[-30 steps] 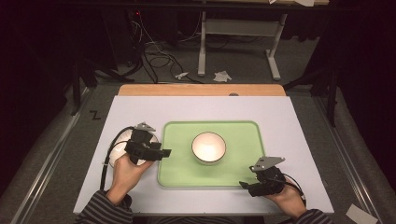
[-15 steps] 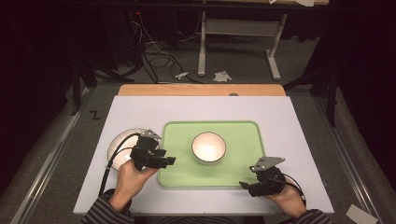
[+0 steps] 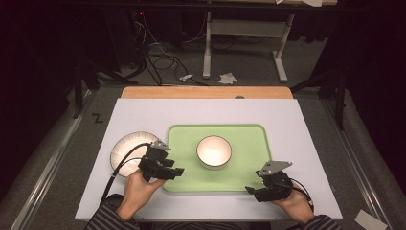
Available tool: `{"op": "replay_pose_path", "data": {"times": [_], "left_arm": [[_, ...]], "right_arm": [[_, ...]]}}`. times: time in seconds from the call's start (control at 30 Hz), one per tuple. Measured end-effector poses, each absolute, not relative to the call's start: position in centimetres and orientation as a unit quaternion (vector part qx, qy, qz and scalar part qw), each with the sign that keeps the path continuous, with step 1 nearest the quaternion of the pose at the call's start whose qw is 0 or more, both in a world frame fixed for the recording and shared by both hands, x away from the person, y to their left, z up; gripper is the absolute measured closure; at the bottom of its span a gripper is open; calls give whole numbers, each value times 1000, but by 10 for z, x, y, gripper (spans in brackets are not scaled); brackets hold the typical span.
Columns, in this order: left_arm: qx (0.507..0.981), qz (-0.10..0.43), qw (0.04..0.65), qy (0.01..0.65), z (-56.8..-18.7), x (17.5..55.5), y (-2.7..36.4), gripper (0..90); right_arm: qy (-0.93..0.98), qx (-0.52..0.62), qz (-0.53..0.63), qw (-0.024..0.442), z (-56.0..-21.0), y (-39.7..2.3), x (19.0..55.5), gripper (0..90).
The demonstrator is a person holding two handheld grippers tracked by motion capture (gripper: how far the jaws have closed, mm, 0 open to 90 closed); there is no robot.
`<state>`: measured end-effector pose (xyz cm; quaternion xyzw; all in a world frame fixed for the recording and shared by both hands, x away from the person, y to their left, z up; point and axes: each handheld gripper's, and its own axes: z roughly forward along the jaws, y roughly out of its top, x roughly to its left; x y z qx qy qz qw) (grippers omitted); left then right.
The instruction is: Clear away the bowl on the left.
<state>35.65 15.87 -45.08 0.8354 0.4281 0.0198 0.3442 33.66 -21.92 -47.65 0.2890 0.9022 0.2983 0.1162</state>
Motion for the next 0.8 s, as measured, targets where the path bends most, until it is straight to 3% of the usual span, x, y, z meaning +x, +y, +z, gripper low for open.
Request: {"op": "replay_pose_path", "data": {"times": [0.8], "left_arm": [[853, 36, 296, 428, -471, 358, 147, 460]], "right_arm": [[905, 287, 293, 114, -478, -218, 337, 323]]}}
